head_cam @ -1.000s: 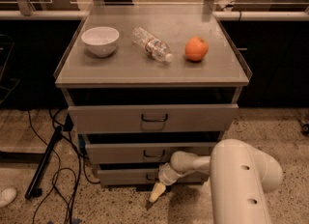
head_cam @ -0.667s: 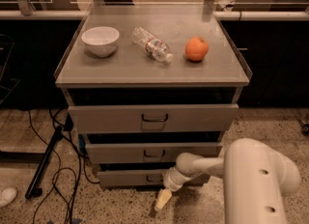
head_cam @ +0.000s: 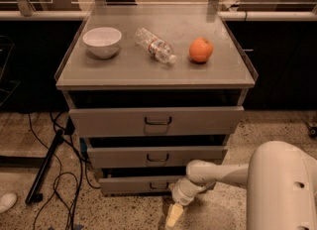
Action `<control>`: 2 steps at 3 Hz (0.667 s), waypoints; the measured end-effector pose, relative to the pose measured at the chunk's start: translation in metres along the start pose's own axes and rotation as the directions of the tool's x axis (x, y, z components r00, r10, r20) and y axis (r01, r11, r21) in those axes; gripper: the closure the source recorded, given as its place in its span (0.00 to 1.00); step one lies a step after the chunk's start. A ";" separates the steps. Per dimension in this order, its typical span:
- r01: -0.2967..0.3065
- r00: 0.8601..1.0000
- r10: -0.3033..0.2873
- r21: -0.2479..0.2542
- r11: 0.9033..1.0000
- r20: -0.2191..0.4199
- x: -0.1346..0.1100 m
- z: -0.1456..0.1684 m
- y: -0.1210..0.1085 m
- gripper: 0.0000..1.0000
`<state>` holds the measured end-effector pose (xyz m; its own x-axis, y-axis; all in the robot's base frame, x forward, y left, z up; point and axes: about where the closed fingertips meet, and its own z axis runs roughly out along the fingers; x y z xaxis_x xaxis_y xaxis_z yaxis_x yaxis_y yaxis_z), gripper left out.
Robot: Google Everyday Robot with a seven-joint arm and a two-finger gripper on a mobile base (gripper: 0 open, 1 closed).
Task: Open bottom drawer
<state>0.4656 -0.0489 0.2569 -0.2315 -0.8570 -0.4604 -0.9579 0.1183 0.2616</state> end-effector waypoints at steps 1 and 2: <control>0.014 1.000 -0.014 0.016 1.000 -0.017 -0.002 0.003 -0.005 0.00; -0.002 1.000 0.004 0.076 0.997 -0.017 -0.011 0.007 -0.042 0.00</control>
Offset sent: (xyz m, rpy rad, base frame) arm 0.0795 0.0088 -0.0129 -0.0470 -0.1135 -0.0830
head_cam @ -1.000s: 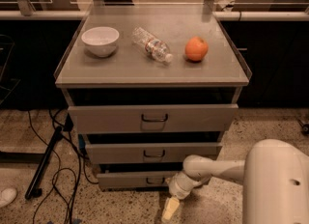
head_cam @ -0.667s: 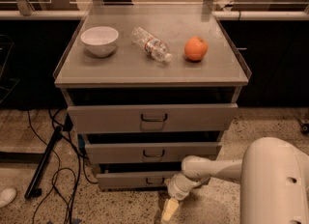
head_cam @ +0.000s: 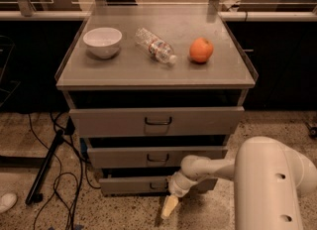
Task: Open bottom drawer
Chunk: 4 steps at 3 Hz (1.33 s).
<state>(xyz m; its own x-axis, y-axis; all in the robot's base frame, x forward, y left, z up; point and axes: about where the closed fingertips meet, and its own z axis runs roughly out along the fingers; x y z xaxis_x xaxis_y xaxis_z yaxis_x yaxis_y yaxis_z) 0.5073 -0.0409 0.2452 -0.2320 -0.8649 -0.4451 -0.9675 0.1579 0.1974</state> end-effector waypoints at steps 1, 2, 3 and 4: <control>-0.003 1.000 0.003 0.025 1.000 -0.003 -0.005 0.003 -0.022 0.00; -0.019 1.000 0.019 0.045 0.999 -0.001 -0.002 0.006 -0.042 0.00; -0.042 0.999 0.042 0.045 0.998 0.006 0.006 0.017 -0.056 0.00; -0.074 0.997 0.074 0.029 0.997 0.005 0.020 0.036 -0.064 0.00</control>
Offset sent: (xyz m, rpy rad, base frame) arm 0.0690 -0.0093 -0.0194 -0.0207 -0.0505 -0.0700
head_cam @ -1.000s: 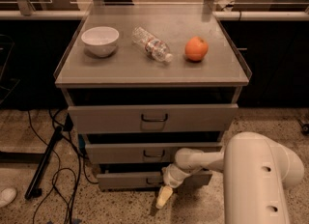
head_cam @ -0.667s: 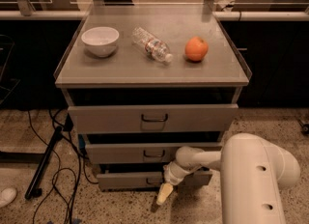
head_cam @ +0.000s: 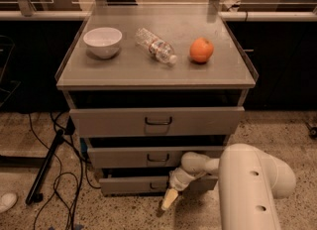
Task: Open bottom drawer
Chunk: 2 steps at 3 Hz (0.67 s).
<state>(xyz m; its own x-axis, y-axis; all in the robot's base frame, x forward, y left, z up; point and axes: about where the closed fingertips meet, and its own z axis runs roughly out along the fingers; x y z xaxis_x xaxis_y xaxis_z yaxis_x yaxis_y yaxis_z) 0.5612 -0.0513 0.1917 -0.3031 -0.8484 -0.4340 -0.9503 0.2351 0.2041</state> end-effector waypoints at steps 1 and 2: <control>-0.018 1.000 0.018 -0.014 1.000 -0.009 0.010 0.011 0.000 0.00; -0.019 1.000 0.019 -0.014 1.000 -0.009 0.010 0.009 0.000 0.00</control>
Offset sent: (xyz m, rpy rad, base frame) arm -0.0591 -0.0380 -0.0009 -0.0813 0.1143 0.0412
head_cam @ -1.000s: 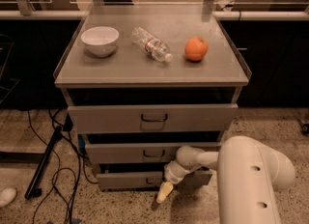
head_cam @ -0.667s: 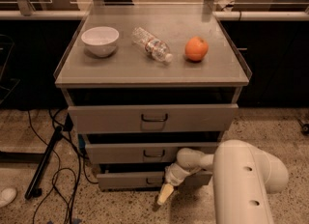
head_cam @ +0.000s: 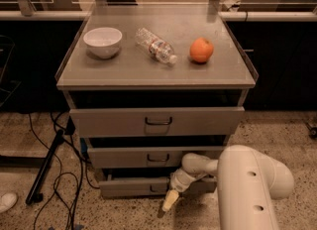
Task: Open bottom drawer
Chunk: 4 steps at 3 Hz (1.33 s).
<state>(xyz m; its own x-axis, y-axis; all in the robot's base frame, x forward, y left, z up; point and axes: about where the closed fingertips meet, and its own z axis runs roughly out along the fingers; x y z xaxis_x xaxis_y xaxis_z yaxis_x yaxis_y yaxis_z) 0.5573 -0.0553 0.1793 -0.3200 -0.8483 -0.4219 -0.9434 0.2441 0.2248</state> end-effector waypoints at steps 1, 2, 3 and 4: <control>-0.007 1.000 0.006 -0.032 0.999 -0.022 0.016 -0.014 0.024 0.00; -0.048 0.999 0.048 -0.094 0.994 -0.005 0.057 -0.063 0.106 0.00; -0.051 0.999 0.051 -0.096 0.994 -0.006 0.059 -0.063 0.109 0.00; -0.029 0.999 0.028 -0.072 0.997 -0.018 0.050 -0.061 0.102 0.00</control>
Offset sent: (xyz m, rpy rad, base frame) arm -0.1253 -0.0671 0.0639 -0.0059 0.1156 -0.0041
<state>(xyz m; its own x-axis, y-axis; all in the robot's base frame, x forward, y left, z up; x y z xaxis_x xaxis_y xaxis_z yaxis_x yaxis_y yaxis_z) 0.4504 -0.1010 0.2345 -0.3444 -0.8496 -0.3994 -0.9249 0.2341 0.2995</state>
